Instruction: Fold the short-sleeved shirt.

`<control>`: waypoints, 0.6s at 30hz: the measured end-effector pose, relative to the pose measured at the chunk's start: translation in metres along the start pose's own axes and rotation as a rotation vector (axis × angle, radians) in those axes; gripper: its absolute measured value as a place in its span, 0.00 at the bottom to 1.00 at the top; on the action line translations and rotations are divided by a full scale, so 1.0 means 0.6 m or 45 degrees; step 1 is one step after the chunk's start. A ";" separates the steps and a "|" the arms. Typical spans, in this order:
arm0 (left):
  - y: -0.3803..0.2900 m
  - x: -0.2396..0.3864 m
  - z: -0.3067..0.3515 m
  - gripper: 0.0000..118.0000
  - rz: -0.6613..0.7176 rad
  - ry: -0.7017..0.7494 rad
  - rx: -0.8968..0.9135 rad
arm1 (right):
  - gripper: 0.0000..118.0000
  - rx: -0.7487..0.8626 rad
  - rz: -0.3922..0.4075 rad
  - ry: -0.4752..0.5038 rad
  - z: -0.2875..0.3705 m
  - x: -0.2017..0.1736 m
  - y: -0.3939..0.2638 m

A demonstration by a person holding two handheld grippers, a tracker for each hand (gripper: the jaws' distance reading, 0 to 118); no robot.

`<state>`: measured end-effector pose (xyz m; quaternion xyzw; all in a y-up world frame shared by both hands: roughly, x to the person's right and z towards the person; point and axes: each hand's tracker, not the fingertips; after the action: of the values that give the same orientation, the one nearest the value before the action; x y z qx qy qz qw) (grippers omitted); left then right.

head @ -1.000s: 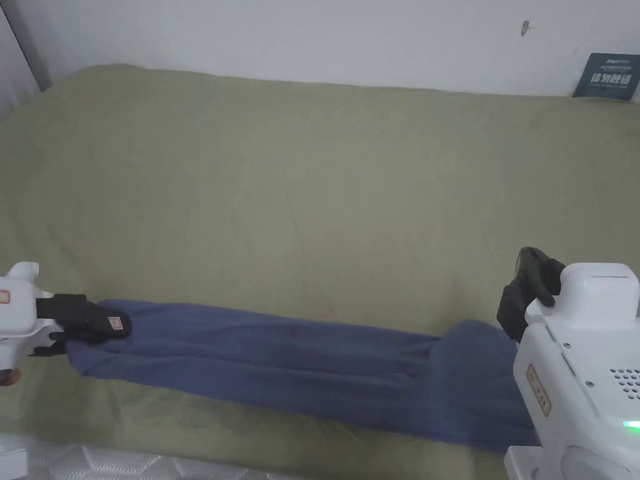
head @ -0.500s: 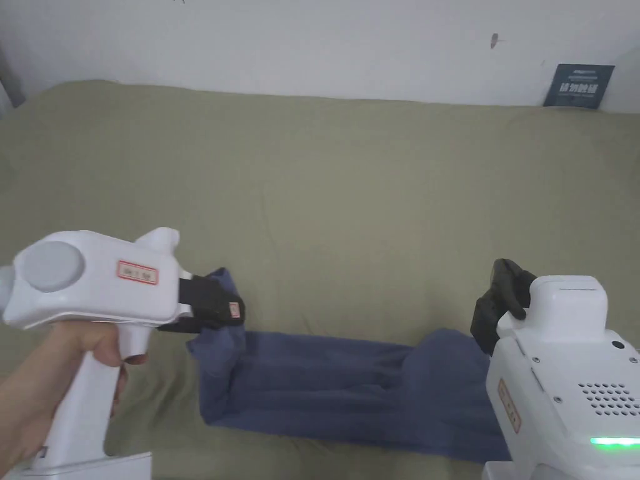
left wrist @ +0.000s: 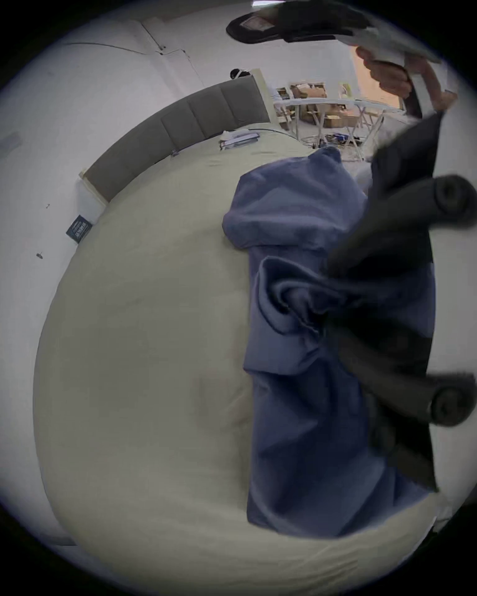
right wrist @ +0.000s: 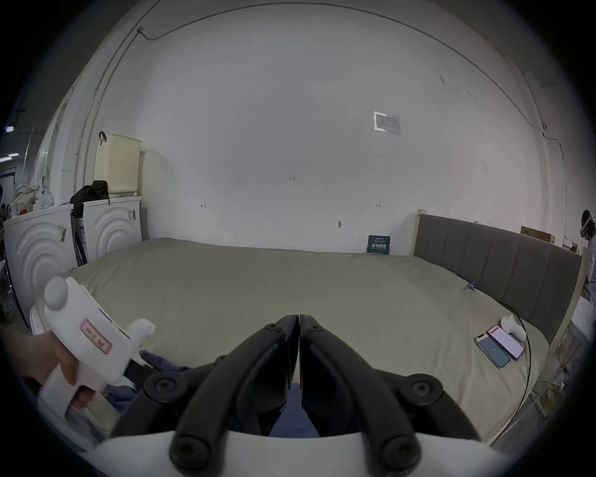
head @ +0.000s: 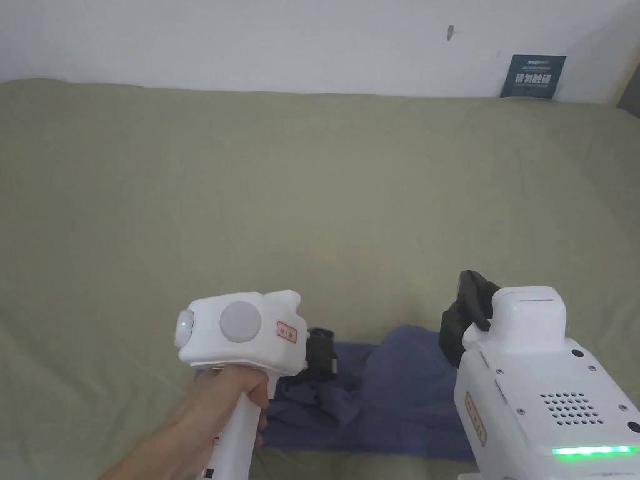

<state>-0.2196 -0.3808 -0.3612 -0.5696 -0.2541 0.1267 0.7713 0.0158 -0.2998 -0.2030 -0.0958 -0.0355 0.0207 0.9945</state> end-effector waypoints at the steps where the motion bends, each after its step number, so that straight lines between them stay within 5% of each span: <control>1: -0.001 0.000 -0.003 0.98 0.003 -0.062 -0.024 | 0.06 -0.003 0.002 0.000 -0.002 0.002 -0.002; 11: -0.013 -0.046 0.145 0.91 0.064 -0.170 0.163 | 0.06 -0.013 -0.006 0.012 -0.001 -0.007 -0.005; 13: -0.019 -0.081 0.164 0.67 0.117 -0.181 0.217 | 0.06 -0.015 -0.011 0.015 -0.002 -0.005 -0.007; 14: -0.022 -0.096 0.165 0.41 0.155 -0.165 0.233 | 0.06 -0.019 -0.011 0.015 -0.001 -0.007 -0.006; 15: -0.022 -0.112 0.154 0.01 0.197 -0.153 0.226 | 0.06 -0.023 -0.014 0.014 -0.001 -0.007 -0.006; 18: -0.033 -0.133 0.115 0.01 0.240 -0.181 0.142 | 0.06 -0.032 -0.025 0.013 0.002 -0.011 -0.002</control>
<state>-0.3252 -0.3694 -0.3470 -0.5366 -0.2462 0.2527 0.7666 0.0093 -0.3013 -0.2019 -0.1080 -0.0318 0.0100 0.9936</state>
